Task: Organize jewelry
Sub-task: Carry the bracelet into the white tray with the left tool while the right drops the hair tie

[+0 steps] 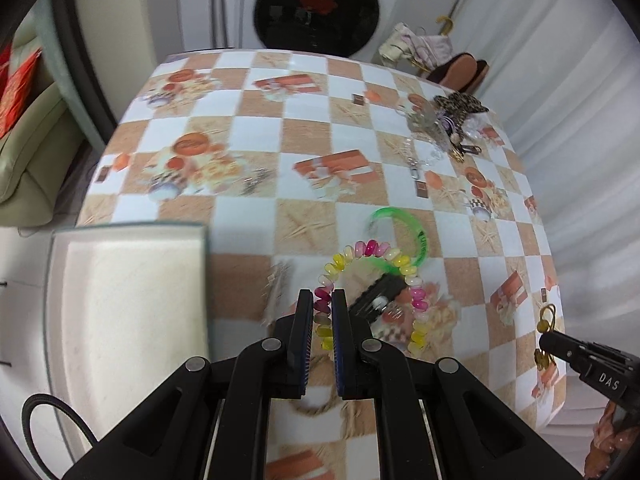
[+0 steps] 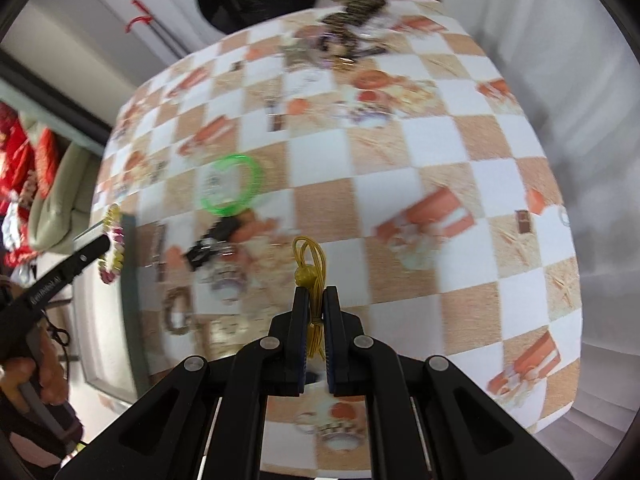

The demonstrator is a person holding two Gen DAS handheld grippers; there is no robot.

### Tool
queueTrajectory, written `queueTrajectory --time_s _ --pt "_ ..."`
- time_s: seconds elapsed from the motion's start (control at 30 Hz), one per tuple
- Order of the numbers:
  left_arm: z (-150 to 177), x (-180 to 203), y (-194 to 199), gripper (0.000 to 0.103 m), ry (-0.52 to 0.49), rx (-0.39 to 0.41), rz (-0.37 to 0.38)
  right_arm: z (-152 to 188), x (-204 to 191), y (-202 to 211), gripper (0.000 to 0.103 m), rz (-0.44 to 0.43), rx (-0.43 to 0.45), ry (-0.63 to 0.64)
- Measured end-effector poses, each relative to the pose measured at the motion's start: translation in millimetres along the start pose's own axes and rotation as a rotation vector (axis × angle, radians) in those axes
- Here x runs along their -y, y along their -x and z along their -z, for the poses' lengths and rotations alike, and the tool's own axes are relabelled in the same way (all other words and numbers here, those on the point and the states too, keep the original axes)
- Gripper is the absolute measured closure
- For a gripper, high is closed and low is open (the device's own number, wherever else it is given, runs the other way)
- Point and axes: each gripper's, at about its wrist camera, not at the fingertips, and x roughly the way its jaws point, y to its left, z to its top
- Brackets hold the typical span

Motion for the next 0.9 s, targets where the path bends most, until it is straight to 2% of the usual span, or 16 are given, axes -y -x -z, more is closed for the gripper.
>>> queueTrajectory --time_s 0.27,0.47,0.7,0.9 --pt "28.5 -63.8 32.7 0.089 0.105 0.032 -0.055 0.8 -88.0 -1.5 0.095 -0.088 -0.018 0.161" --pt "44.8 -118.6 43.1 0.089 0.193 0.043 -0.128 -6.6 -160.8 -14.3 0.095 -0.175 -0.033 0.263" --pt "53.7 -168.5 34.1 0.089 0.269 0.041 -0.191 -10.3 -248.9 -49.6 0.095 -0.215 -0.061 0.409" --pt "50.5 -194.6 10.3 0.089 0.301 0.017 -0.218 -15.4 -292.4 -90.2 0.095 -0.229 -0.096 0.464"
